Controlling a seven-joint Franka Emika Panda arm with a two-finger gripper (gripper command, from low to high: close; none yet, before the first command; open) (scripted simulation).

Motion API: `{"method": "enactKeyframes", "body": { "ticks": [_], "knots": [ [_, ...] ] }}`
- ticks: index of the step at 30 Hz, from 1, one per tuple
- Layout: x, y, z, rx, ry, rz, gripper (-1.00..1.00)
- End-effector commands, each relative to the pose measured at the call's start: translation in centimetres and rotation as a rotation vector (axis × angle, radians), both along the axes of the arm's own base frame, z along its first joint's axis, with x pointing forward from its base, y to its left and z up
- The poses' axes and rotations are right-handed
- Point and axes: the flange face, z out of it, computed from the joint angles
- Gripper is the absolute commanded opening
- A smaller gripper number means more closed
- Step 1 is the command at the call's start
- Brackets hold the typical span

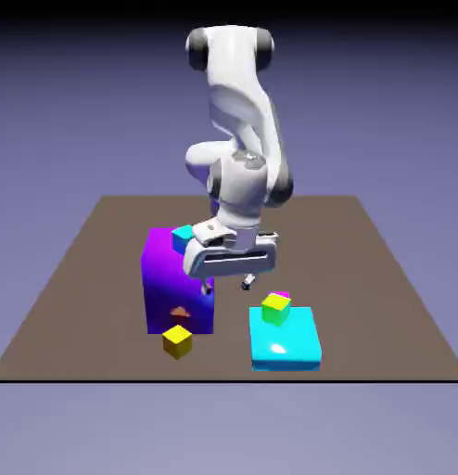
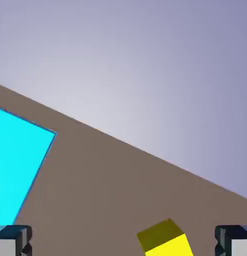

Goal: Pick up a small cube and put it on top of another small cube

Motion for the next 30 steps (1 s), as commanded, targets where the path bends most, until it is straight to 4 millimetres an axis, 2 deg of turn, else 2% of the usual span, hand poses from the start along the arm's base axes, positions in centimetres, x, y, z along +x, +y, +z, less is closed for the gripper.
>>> {"method": "enactKeyframes", "body": {
  "ticks": [1, 7, 14, 17, 18, 21, 22, 23, 24, 27, 28, 30],
  "knots": [
    [0.4, -0.1, -1.1, -0.023, 0.047, 0.016, 0.0],
    [1.9, -1.3, -7.4, -0.166, 0.33, 0.105, 0.0],
    [2.5, -3.1, -14.4, -0.349, 0.659, 0.185, 0.0],
    [2.5, -3.8, -17.0, -0.428, 0.791, 0.209, 0.0],
    [2.5, -3.8, -17.0, -0.428, 0.791, 0.209, 0.0],
    [-0.5, -6.9, -21.3, -0.428, 0.791, 0.209, 0.0],
    [-0.5, -7.0, -21.4, -0.428, 0.791, 0.209, 0.0],
    [-0.5, -7.0, -21.4, -0.428, 0.791, 0.209, -1.0],
    [-0.5, -7.0, -21.4, -0.428, 0.791, 0.209, -1.0],
    [2.4, -3.9, -17.1, -0.429, 0.791, 0.209, -1.0],
    [2.6, -1.3, -15.8, -0.434, 0.792, 0.262, -1.0],
    [2.6, 1.4, -14.9, -0.408, 0.784, 0.21, -1.0]
  ]
}}
